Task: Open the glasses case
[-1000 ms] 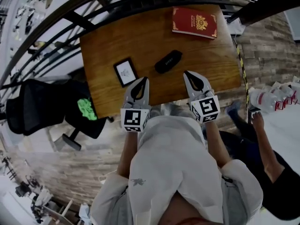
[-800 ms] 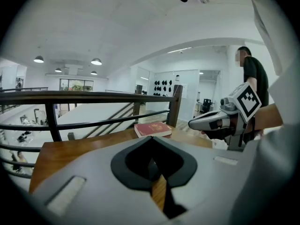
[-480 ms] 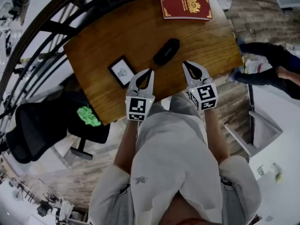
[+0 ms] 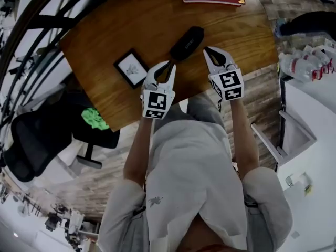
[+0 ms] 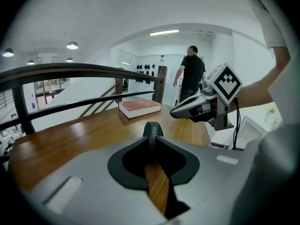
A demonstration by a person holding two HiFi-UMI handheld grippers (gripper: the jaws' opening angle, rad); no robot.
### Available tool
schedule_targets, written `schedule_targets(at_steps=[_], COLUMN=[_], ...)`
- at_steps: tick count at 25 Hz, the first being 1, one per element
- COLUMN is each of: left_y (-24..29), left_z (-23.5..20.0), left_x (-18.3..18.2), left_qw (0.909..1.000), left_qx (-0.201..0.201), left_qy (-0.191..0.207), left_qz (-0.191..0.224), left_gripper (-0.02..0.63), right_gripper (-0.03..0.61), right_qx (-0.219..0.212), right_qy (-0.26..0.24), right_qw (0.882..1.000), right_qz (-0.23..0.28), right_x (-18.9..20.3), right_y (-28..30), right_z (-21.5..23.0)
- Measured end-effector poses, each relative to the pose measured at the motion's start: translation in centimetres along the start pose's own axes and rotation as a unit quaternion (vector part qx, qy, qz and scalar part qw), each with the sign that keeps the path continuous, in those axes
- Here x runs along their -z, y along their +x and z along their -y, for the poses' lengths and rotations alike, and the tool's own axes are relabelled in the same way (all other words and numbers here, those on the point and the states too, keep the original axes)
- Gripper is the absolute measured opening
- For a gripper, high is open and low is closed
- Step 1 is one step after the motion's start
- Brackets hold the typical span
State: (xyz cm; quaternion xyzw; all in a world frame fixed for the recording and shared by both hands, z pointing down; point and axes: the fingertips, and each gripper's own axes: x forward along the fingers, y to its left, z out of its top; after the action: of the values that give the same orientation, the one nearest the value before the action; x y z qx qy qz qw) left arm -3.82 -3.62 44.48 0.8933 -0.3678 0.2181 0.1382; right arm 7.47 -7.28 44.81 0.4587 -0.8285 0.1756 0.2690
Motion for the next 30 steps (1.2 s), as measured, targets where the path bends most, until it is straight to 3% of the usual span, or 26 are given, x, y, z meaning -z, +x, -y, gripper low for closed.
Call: schedule_targets(at_steps=[8, 17, 30], left_y=[2.1, 4.0, 6.1], left_z=[0.2, 0.7, -0.9], left_x=[2.3, 4.3, 4.8], left_qw=[0.9995, 0.9964, 0.9948], left_qx=[-0.005, 0.016, 0.004], left_qy=[0.007, 0.045, 0.062], left_qz=[-0.032, -0.071, -0.08], left_gripper=[0.129, 0.268, 0.348], right_gripper=[0.014, 0.005, 0.005], right_qx=[-0.043, -0.041, -0.068], right_qy=[-0.043, -0.048, -0.072], right_qw=[0.998, 0.997, 0.995], right_qz=[-0.018, -0.033, -0.026], right_x=[0.2, 0.1, -3.0], right_y=[3.0, 6.0, 9.0], right_z=[0.1, 2.1, 1.0])
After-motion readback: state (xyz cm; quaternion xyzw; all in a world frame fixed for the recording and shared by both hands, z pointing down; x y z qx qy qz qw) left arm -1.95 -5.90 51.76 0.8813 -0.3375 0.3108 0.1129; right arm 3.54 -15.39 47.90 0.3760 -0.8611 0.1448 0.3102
